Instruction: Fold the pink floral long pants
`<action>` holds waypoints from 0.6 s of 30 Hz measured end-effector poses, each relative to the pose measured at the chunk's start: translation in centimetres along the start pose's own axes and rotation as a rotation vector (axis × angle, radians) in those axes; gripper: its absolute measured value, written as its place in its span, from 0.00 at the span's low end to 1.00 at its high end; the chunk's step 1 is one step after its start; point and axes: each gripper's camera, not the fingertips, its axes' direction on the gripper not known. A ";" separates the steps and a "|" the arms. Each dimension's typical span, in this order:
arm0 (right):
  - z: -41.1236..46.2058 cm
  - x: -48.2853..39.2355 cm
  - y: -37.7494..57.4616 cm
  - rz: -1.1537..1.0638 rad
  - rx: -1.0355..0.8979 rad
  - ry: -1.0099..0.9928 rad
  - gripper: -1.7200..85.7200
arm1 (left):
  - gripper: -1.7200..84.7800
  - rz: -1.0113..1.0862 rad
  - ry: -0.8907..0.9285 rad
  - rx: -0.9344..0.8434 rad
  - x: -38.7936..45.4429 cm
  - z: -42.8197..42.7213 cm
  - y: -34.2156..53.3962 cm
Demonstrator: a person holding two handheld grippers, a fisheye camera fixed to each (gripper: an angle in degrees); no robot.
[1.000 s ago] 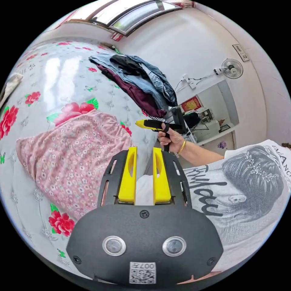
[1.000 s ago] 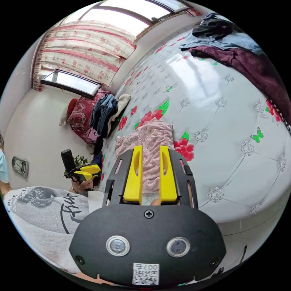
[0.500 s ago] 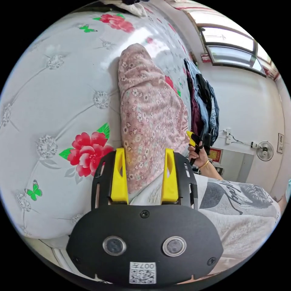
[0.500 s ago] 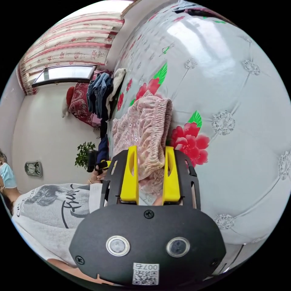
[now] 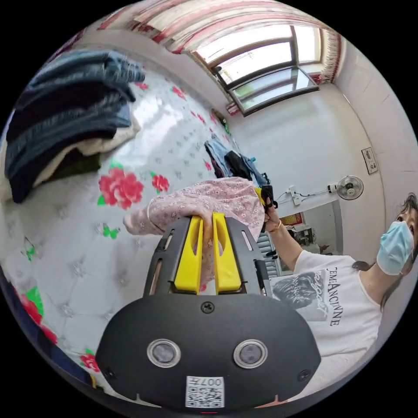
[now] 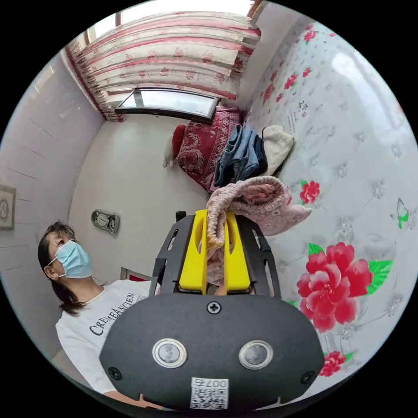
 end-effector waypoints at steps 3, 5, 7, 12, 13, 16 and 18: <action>6.0 -7.0 -8.4 -0.197 0.018 -0.043 0.07 | 0.06 0.073 -0.100 0.116 1.3 -7.3 -6.1; 11.8 -10.7 -13.9 -0.276 0.033 -0.070 0.07 | 0.07 0.060 -0.196 0.198 0.9 -10.9 -8.6; 16.4 -11.9 -17.0 -0.288 0.061 -0.037 0.08 | 0.09 -0.045 -0.331 0.261 -1.6 -13.9 -10.6; 26.7 -8.7 -17.2 -0.318 0.013 0.380 0.10 | 0.12 -0.243 -0.660 0.298 -9.1 -12.0 -5.0; 28.3 -6.5 -14.9 -0.322 -0.033 0.442 0.10 | 0.12 -0.258 -0.660 0.281 -10.8 -9.4 -1.7; 30.4 -0.3 -5.9 -0.309 -0.223 0.668 0.10 | 0.13 -0.308 -0.640 0.138 -13.7 -0.2 7.5; 30.3 3.2 0.9 -0.282 -0.370 0.847 0.09 | 0.13 -0.350 -0.662 0.015 -13.8 5.8 12.8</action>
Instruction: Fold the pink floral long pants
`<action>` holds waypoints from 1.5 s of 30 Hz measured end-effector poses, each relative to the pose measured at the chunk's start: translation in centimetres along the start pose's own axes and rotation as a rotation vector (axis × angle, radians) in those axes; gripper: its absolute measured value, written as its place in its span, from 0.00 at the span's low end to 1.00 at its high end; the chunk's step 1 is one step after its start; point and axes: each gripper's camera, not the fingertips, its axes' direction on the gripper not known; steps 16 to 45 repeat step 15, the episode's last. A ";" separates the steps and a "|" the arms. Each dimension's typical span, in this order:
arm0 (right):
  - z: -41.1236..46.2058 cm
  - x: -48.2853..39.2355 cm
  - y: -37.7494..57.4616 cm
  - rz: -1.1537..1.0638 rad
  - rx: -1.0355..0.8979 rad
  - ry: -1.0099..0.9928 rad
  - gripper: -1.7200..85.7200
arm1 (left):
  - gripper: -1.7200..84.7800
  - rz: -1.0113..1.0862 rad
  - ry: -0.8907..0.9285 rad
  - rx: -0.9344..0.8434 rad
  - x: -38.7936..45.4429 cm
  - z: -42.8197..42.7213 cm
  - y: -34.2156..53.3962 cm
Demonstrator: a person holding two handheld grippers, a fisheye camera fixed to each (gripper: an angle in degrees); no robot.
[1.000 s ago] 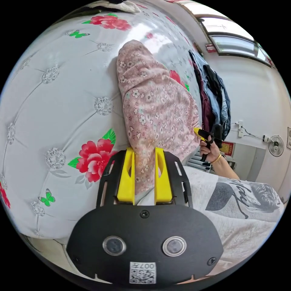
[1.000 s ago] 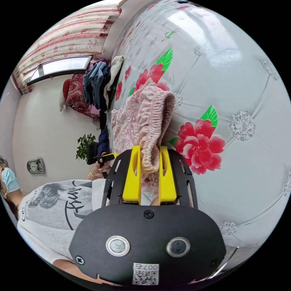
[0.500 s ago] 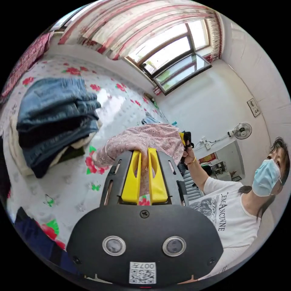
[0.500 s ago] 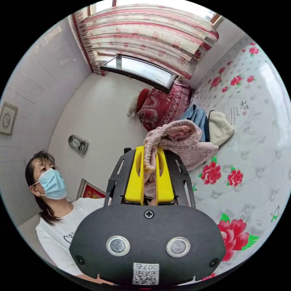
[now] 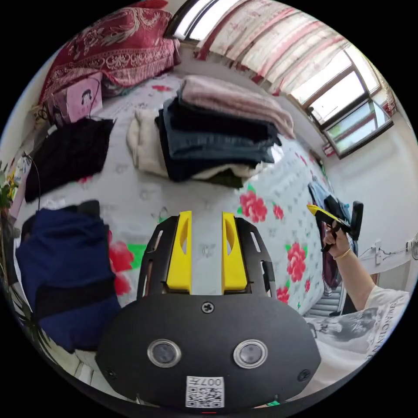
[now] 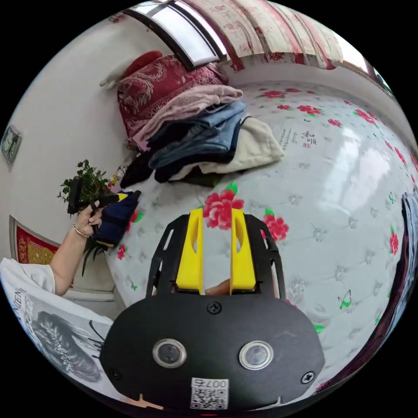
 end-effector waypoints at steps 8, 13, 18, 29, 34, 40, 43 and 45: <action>4.0 -3.0 24.5 -0.079 -0.528 0.370 0.09 | 0.13 0.197 -0.066 -0.315 13.1 11.0 14.0; 2.6 -3.5 26.8 0.062 -0.267 0.337 0.09 | 0.11 0.356 -0.326 -0.425 20.6 16.6 15.9; 1.6 -2.4 26.5 0.117 -0.243 0.220 0.09 | 0.09 0.358 -0.362 -0.425 21.6 17.4 16.2; 1.6 -2.4 26.5 0.117 -0.243 0.220 0.09 | 0.09 0.358 -0.362 -0.425 21.6 17.4 16.2; 1.6 -2.4 26.5 0.117 -0.243 0.220 0.09 | 0.09 0.358 -0.362 -0.425 21.6 17.4 16.2; 1.6 -2.4 26.5 0.117 -0.243 0.220 0.09 | 0.09 0.358 -0.362 -0.425 21.6 17.4 16.2; 1.6 -2.4 26.5 0.117 -0.243 0.220 0.09 | 0.09 0.358 -0.362 -0.425 21.6 17.4 16.2; 1.6 -2.4 26.5 0.117 -0.243 0.220 0.09 | 0.09 0.358 -0.362 -0.425 21.6 17.4 16.2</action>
